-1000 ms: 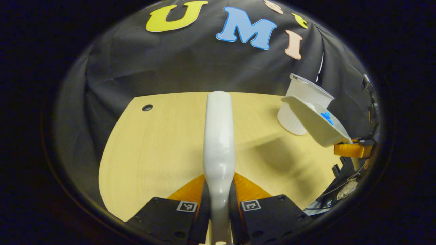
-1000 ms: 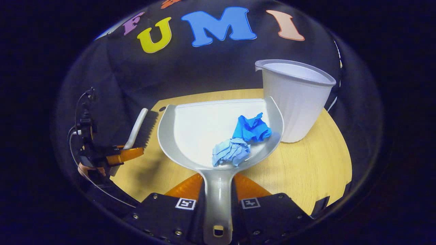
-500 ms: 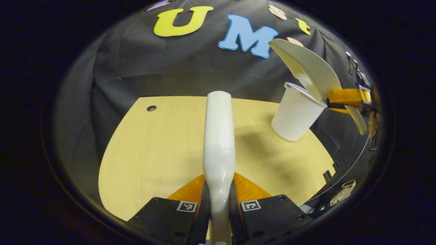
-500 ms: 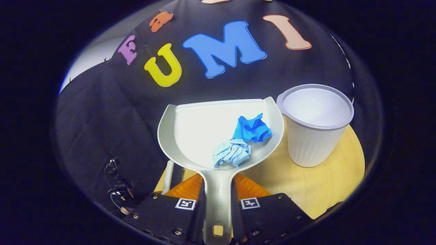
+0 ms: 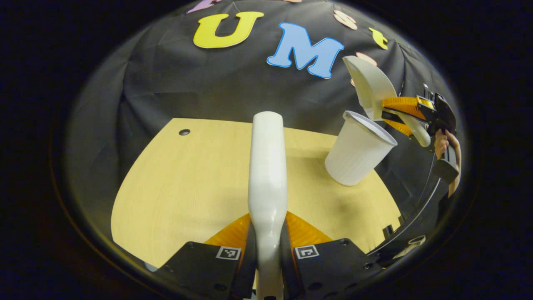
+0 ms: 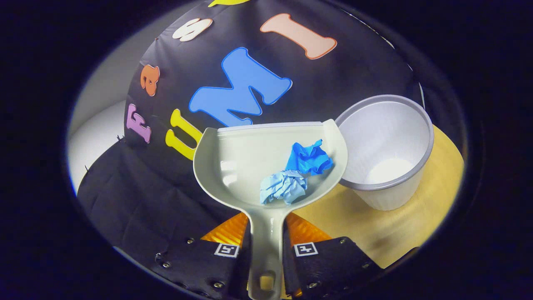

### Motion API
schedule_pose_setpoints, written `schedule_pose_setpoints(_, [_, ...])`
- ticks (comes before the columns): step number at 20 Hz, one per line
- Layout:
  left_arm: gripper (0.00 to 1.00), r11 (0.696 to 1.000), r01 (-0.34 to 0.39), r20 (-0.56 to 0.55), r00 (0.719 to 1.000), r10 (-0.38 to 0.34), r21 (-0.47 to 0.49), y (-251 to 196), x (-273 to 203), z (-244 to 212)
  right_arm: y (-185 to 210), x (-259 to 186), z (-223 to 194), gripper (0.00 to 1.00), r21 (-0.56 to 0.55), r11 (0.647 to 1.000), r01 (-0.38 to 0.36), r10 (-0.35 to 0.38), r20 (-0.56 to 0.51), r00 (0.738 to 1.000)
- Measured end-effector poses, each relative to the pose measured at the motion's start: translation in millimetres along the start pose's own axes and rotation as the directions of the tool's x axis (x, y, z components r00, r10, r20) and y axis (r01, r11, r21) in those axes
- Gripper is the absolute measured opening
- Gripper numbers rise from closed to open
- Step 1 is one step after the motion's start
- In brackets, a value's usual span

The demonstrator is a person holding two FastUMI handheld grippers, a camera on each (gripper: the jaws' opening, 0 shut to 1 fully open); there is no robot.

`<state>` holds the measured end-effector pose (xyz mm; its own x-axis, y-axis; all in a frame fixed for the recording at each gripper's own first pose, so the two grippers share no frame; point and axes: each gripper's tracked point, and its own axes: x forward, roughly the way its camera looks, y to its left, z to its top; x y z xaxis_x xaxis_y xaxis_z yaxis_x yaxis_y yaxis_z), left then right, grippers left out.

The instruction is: Pick up the small broom and dustpan from the desktop, sweep the trash into the dustpan with the broom, and then empty the trash into the garbage bin.

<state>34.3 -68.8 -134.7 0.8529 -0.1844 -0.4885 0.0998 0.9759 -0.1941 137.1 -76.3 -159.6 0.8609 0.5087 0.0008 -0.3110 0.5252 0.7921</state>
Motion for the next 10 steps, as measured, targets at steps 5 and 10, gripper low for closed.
schedule_pose_setpoints(5, [0.31, 1.000, 0.004, -0.027, 1.000, -0.004, 0.024, -17, 5, -4, -16, -20, 20, 0.33, 0.161, 0.986, -0.038, 0.031, 0.050, 0.998])
schedule_pose_setpoints(10, [0.31, 0.998, 0.019, -0.052, 0.999, -0.015, 0.061, -33, 10, -5, -27, -27, 34, 0.33, 0.329, 0.931, -0.160, 0.137, 0.092, 0.986])
